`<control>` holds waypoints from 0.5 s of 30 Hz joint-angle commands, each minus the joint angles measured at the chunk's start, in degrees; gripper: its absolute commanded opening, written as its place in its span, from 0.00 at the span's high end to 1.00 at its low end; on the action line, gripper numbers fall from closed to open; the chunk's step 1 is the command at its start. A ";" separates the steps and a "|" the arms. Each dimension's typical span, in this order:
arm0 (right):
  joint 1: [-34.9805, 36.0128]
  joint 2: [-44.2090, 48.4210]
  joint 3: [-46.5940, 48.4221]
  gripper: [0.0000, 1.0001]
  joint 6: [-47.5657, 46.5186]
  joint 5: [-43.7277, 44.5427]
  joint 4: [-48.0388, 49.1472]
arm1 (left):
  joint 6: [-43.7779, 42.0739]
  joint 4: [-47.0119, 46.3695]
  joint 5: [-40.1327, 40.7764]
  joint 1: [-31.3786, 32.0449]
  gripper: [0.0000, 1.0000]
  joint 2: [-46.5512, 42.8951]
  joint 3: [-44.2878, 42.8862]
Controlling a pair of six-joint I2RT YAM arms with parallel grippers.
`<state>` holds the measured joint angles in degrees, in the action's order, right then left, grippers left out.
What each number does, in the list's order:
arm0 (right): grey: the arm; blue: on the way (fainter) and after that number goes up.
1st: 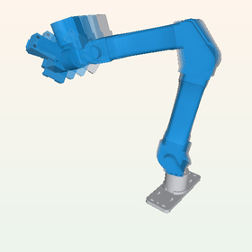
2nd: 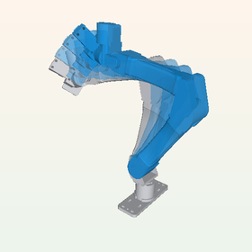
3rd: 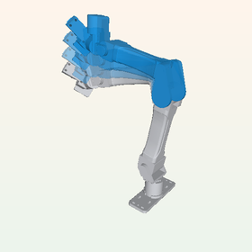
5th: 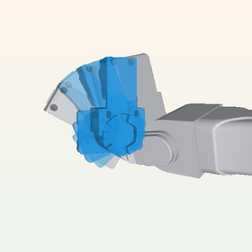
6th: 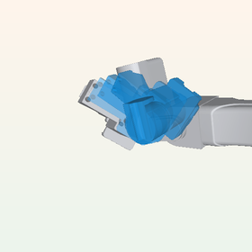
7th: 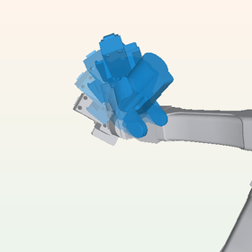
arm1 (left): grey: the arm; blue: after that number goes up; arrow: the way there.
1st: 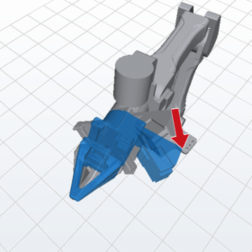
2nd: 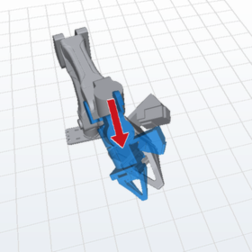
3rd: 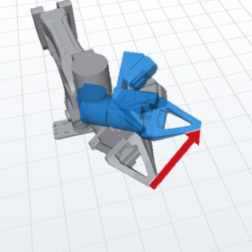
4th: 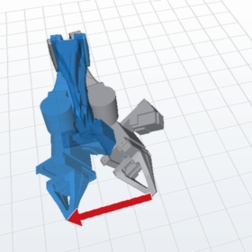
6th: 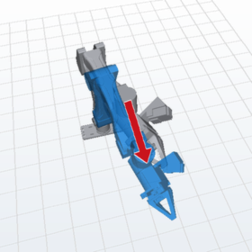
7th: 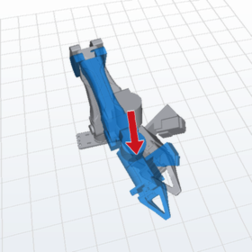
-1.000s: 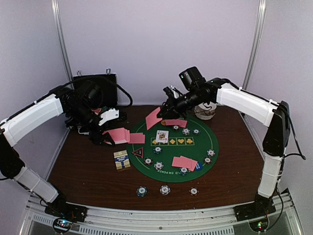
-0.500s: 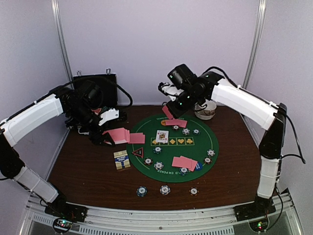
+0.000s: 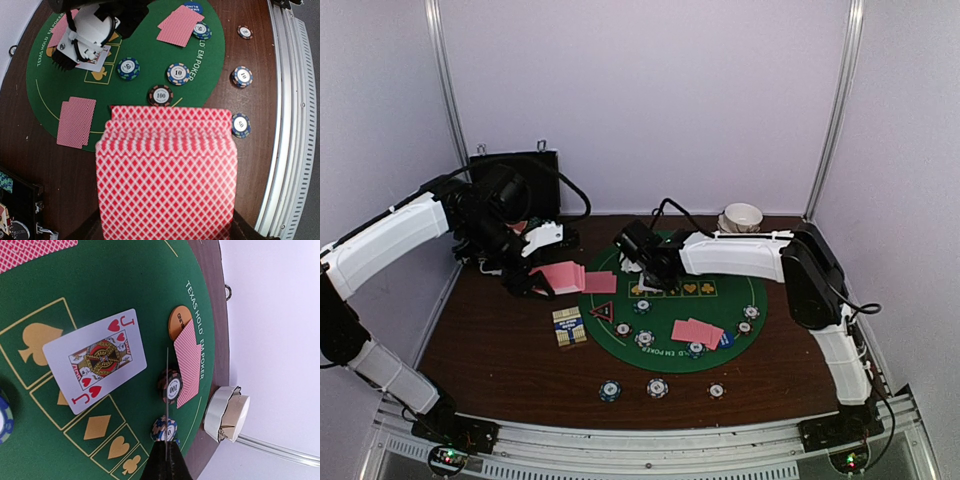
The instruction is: Distribute texas hold em gaming equipment
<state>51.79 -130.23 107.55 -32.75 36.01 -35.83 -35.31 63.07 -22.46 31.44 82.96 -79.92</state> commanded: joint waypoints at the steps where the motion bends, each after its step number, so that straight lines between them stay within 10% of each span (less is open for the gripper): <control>1: 0.58 -1.32 -1.82 1.00 -5.46 4.90 7.14 | 0.61 -0.99 -0.92 -0.33 1.00 -1.91 0.25; 7: 1.46 -1.80 -4.33 0.97 -3.20 2.49 6.23 | 0.70 -1.01 -1.17 -0.33 1.00 -1.94 0.29; 15: 2.00 0.45 -6.08 0.47 -2.30 1.57 5.25 | 0.68 -1.02 -1.50 -0.33 1.00 -1.41 -0.27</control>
<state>53.41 -131.20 102.28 -35.94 37.23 -30.57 -35.20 63.07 -22.55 31.44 82.65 -79.88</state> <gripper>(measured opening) 0.473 0.660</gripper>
